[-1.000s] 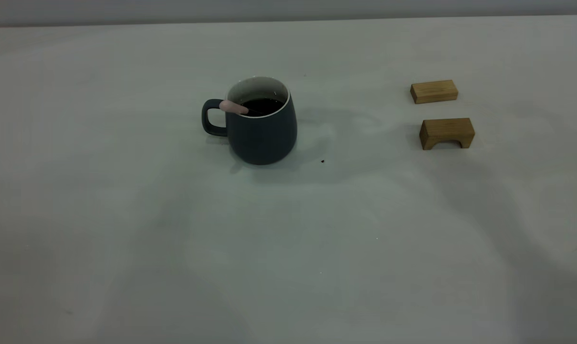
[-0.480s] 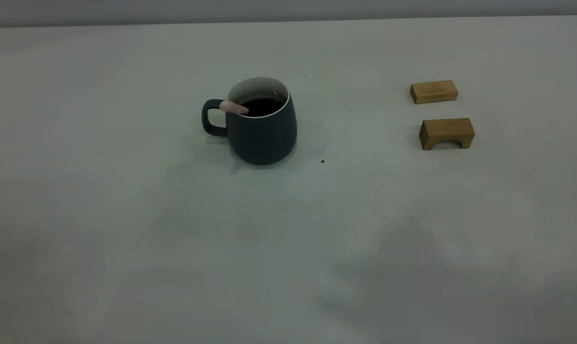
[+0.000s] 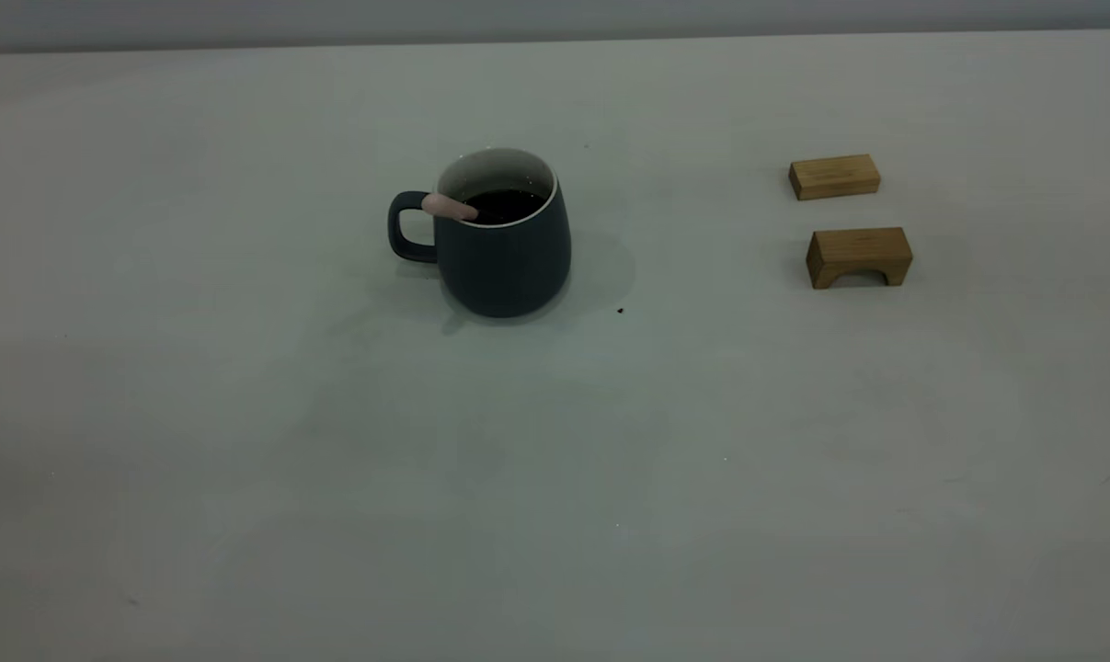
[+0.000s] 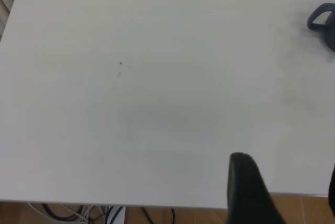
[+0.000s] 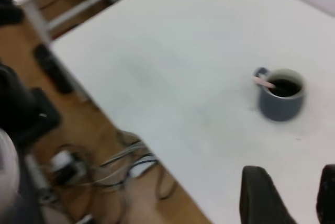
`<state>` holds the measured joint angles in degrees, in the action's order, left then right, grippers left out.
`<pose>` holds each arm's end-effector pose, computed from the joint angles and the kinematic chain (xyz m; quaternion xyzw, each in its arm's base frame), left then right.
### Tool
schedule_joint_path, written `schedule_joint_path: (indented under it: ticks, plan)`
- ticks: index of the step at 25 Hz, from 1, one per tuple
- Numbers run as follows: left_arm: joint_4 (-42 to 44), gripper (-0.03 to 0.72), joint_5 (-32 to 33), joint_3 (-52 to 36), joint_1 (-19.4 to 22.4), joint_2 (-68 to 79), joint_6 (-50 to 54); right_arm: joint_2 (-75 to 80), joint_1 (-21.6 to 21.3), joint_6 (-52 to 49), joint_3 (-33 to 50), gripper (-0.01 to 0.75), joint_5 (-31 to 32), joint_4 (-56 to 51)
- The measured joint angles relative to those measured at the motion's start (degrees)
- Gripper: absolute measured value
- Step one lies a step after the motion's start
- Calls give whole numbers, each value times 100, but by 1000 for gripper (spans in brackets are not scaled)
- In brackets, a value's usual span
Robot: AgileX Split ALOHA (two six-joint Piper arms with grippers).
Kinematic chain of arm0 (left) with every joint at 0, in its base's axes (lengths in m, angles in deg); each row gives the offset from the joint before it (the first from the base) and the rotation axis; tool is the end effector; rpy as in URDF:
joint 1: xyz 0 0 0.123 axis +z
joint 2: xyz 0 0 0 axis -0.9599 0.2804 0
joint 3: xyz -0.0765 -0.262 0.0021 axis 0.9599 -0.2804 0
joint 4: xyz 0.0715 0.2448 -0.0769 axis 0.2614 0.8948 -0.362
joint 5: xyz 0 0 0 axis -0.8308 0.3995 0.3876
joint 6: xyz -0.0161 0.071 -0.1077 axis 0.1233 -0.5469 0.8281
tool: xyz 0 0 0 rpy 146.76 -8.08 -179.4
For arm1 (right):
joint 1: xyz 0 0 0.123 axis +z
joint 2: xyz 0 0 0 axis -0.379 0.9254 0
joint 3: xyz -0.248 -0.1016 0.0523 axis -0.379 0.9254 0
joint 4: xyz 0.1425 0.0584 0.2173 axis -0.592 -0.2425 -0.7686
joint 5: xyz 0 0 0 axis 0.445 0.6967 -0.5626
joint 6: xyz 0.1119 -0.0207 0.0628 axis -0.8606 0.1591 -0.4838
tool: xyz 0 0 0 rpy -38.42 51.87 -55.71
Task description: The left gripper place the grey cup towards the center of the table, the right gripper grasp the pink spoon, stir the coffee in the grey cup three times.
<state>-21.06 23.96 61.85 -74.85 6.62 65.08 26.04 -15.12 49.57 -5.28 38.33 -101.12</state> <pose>0.0494 0.0062 0.2558 -0.0263 0.8685 0.0071 0.4949 0.0763 0.0885 0.3747 -0.3409 0.7877 0.2316 0.4578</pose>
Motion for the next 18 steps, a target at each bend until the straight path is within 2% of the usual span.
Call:
schedule_joint_path:
  ticks: [3, 7, 11, 14, 18]
  plan:
    - [0, 446, 0, 0, 0, 0, 0, -753, -379, 69, 660, 277, 0, 165]
    - [0, 446, 0, 0, 0, 0, 0, -1364, -539, -420, 1147, 244, 0, 847]
    - [0, 446, 0, 0, 0, 0, 0, -1878, -503, -1478, 1446, 237, -207, 1916]
    - [0, 446, 0, 0, 0, 0, 0, -2215, -303, -2043, 1459, 237, -266, 2748]
    - [0, 446, 0, 0, 0, 0, 0, -2485, -49, -2496, 1528, 237, -391, 3187]
